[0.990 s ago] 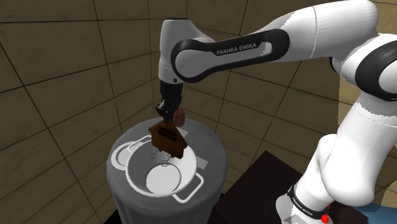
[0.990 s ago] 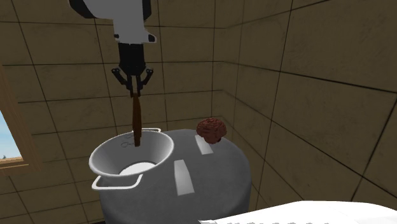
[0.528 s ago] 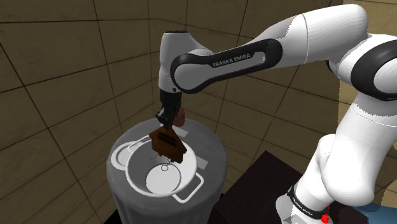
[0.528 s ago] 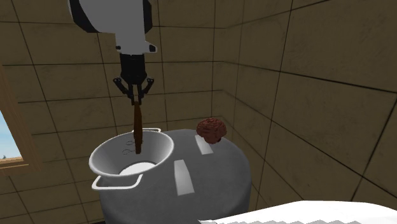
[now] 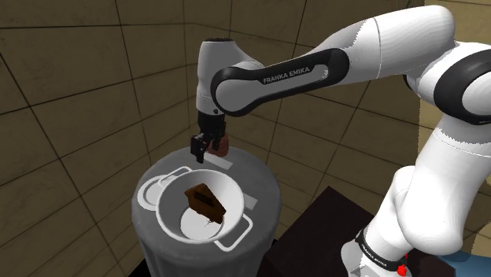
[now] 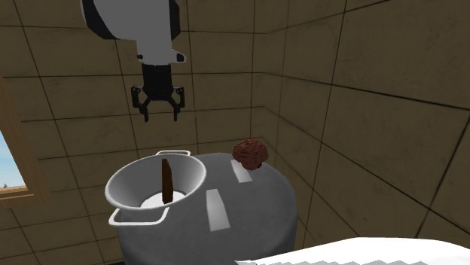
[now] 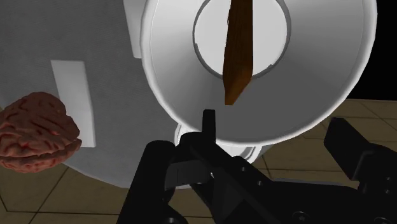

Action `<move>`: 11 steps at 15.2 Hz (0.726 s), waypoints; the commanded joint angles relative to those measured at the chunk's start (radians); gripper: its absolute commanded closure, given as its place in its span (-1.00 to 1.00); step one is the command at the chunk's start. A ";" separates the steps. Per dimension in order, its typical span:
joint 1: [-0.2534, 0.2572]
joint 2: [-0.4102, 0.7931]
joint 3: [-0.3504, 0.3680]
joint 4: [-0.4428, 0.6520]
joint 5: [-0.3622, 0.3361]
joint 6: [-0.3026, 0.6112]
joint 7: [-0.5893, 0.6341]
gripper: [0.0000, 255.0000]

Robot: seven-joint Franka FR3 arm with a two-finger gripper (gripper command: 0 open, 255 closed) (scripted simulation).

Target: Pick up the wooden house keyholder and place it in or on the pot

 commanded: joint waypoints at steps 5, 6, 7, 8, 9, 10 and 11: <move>-0.002 -0.021 -0.001 0.042 0.004 -0.063 -0.002 -1.00; -0.003 -0.029 -0.001 0.065 0.005 -0.094 -0.003 -1.00; -0.004 -0.035 -0.002 0.085 0.006 -0.119 -0.004 -1.00; -0.004 -0.035 -0.002 0.085 0.006 -0.119 -0.004 -1.00; -0.004 -0.035 -0.002 0.084 0.006 -0.119 -0.004 -1.00; -0.004 -0.035 -0.002 0.085 0.006 -0.119 -0.004 -1.00; -0.004 -0.035 -0.002 0.085 0.006 -0.119 -0.004 -1.00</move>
